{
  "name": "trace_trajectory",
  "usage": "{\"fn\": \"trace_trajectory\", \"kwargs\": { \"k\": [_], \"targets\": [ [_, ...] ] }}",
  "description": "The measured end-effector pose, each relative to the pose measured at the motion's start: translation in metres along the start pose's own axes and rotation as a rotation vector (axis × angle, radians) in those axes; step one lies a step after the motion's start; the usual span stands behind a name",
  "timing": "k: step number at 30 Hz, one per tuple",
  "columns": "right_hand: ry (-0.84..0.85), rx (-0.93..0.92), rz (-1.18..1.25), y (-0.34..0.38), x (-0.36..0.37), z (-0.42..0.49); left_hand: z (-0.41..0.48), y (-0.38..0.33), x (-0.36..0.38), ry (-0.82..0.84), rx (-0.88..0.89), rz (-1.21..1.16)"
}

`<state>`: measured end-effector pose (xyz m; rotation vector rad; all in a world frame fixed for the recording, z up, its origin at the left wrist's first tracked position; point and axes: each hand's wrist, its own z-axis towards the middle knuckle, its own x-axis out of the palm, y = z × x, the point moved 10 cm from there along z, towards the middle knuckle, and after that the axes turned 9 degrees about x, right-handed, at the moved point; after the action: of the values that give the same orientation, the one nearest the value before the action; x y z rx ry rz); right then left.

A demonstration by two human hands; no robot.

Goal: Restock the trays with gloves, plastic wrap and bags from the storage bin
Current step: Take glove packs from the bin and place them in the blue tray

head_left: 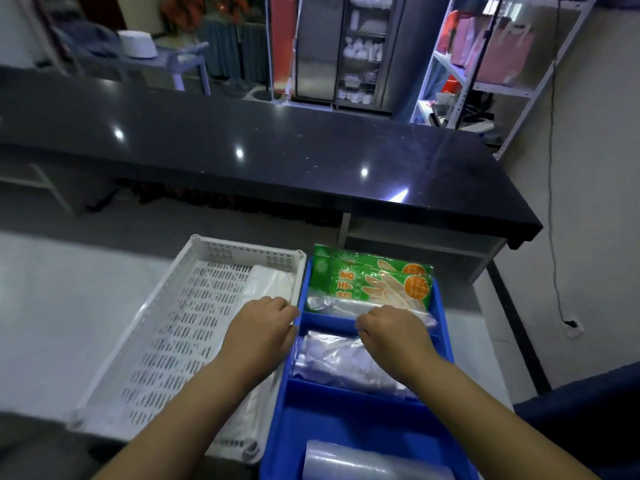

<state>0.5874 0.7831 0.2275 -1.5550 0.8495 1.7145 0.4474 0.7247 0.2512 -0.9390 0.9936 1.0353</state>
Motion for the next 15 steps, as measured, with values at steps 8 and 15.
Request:
{"fn": "trace_trajectory", "kwargs": {
  "k": [8,15],
  "targets": [
    [0.08,-0.249,0.042,0.066,0.008,-0.04,-0.12,0.003,-0.014,-0.012,-0.358,-0.006],
    [0.087,-0.416,0.213,0.133,0.001,-0.083,-0.21,-0.011,-0.033,-0.025,-0.559,0.022]
  ]
}}
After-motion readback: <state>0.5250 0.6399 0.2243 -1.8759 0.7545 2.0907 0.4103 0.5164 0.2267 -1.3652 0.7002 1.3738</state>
